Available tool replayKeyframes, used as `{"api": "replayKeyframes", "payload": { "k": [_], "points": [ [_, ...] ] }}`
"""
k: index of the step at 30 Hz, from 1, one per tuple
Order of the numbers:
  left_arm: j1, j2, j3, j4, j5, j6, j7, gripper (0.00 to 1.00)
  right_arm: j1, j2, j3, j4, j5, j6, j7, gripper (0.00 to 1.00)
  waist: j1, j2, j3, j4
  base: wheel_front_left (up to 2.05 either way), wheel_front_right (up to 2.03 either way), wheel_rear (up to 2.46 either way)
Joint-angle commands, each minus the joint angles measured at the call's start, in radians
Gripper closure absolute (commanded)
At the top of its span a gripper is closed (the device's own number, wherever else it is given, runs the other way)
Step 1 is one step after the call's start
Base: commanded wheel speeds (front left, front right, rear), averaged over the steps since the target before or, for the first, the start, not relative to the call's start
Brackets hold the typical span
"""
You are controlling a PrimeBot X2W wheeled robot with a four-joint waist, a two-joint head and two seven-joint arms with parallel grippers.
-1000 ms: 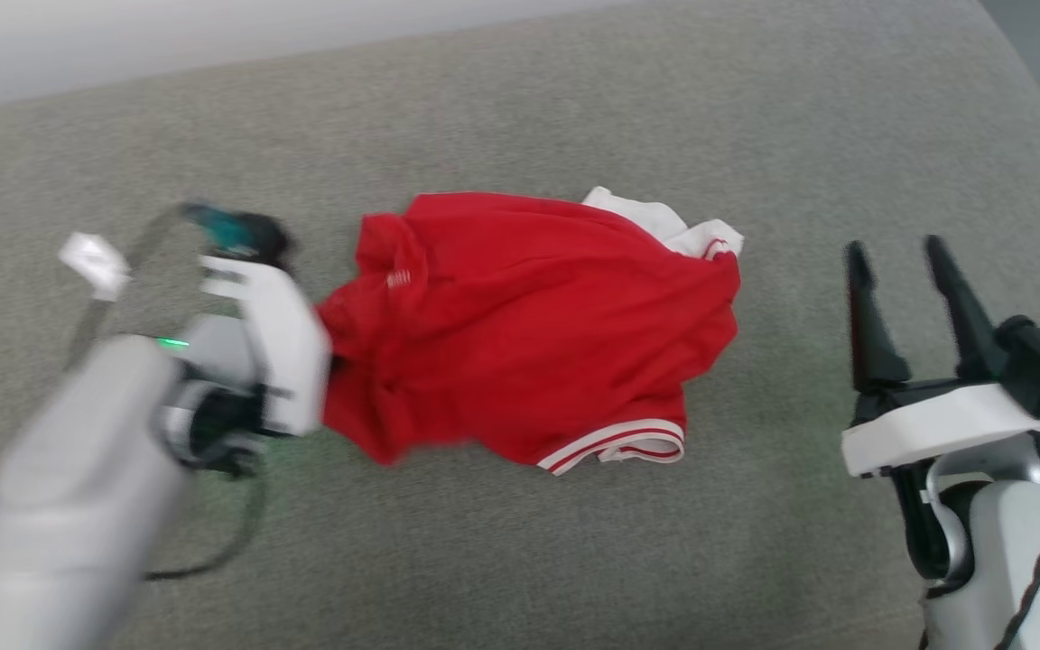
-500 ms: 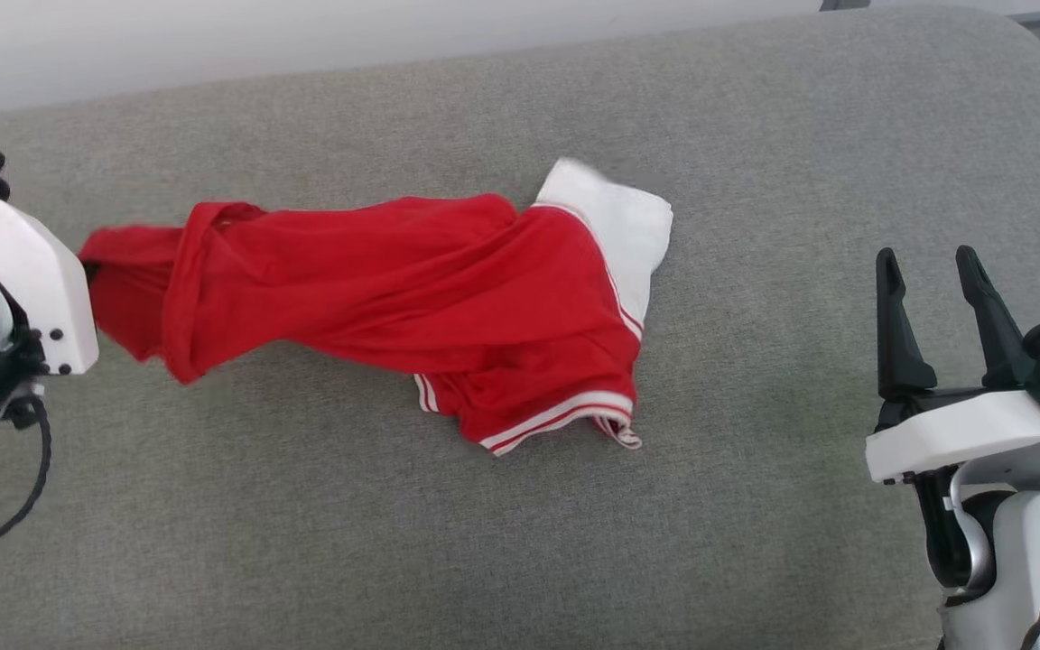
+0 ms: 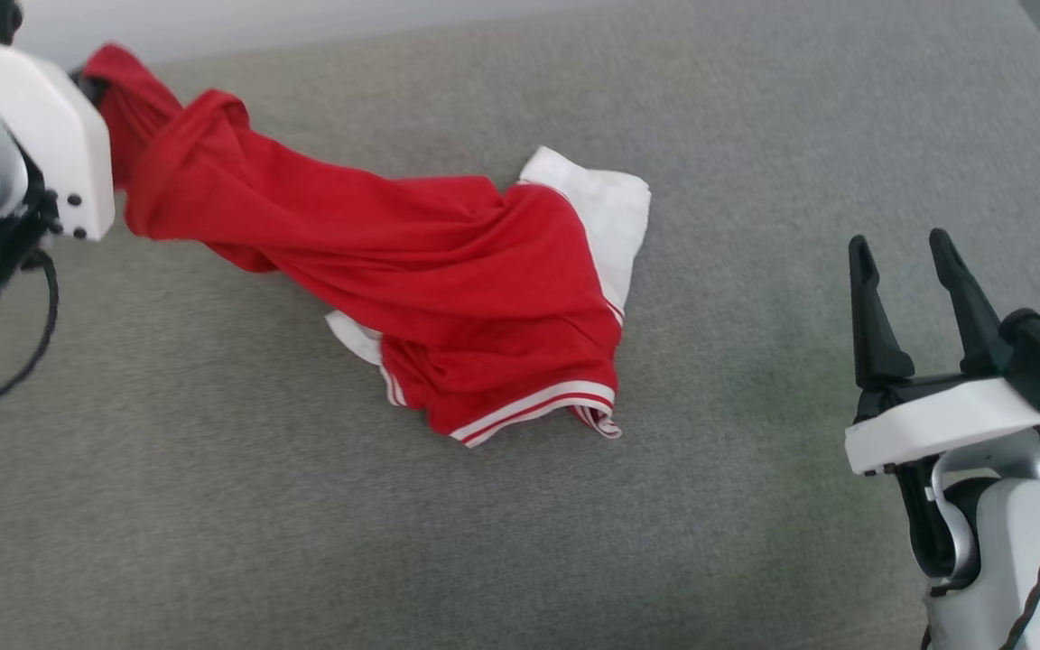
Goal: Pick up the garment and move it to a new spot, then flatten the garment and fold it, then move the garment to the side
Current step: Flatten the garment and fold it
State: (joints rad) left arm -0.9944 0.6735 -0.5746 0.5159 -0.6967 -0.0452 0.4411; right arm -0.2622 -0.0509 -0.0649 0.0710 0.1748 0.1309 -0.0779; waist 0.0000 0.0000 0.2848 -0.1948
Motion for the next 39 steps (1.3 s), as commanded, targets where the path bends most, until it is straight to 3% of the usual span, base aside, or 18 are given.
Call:
{"api": "replayKeyframes", "payload": {
  "k": [1, 8, 19, 20, 21, 22, 29, 39],
  "points": [
    [-0.032, -0.006, -0.013, 0.026, 0.025, -0.016, -0.021, 1.0, -0.016, 0.0, 0.004, -0.004, 0.007, 0.0, -0.002, 0.0, 0.0, 0.0, 0.029, -0.025, 0.0, 0.0, 0.0],
    [-0.157, -0.04, -0.083, 0.193, 0.092, -0.065, -0.062, 1.0, -0.042, 0.0, 0.025, -0.004, 0.033, 0.0, -0.024, 0.0, 0.0, 0.0, 0.122, -0.086, 0.0, 0.0, 0.0],
    [-0.246, -0.063, -0.174, 0.363, 0.043, -0.085, 0.015, 1.0, -0.089, 0.0, 0.069, 0.03, 0.076, 0.0, -0.077, 0.0, 0.0, 0.0, 0.229, -0.145, 0.0, 0.0, 0.0],
    [-0.249, -0.063, -0.187, 0.366, 0.032, -0.085, 0.028, 0.81, -0.093, 0.0, 0.072, 0.036, 0.078, 0.0, -0.079, 0.0, 0.0, 0.0, 0.232, -0.145, 0.0, 0.0, 0.0],
    [-0.253, -0.06, -0.198, 0.37, 0.021, -0.085, 0.04, 0.48, -0.097, 0.0, 0.073, 0.042, 0.079, 0.0, -0.084, 0.0, 0.0, 0.0, 0.234, -0.143, 0.0, 0.0, 0.0],
    [-0.251, -0.061, -0.205, 0.373, 0.002, -0.086, 0.048, 0.02, -0.099, 0.0, 0.071, 0.046, 0.078, 0.0, -0.086, 0.0, 0.0, 0.0, 0.234, -0.139, 0.0, 0.0, 0.0],
    [-0.292, -0.095, -0.226, 0.366, -0.094, -0.086, 0.125, 0.0, -0.105, 0.0, 0.048, 0.059, 0.045, 0.0, -0.093, 0.0, 0.0, 0.0, 0.191, -0.071, 0.0, 0.0, 0.0],
    [-0.254, -0.111, -0.266, 0.229, -0.171, -0.086, 0.157, 0.0, -0.08, 0.0, 0.006, 0.043, 0.005, 0.0, -0.063, 0.0, 0.0, 0.0, 0.089, 0.039, 0.0, 0.0, 0.0]
  ]
}}
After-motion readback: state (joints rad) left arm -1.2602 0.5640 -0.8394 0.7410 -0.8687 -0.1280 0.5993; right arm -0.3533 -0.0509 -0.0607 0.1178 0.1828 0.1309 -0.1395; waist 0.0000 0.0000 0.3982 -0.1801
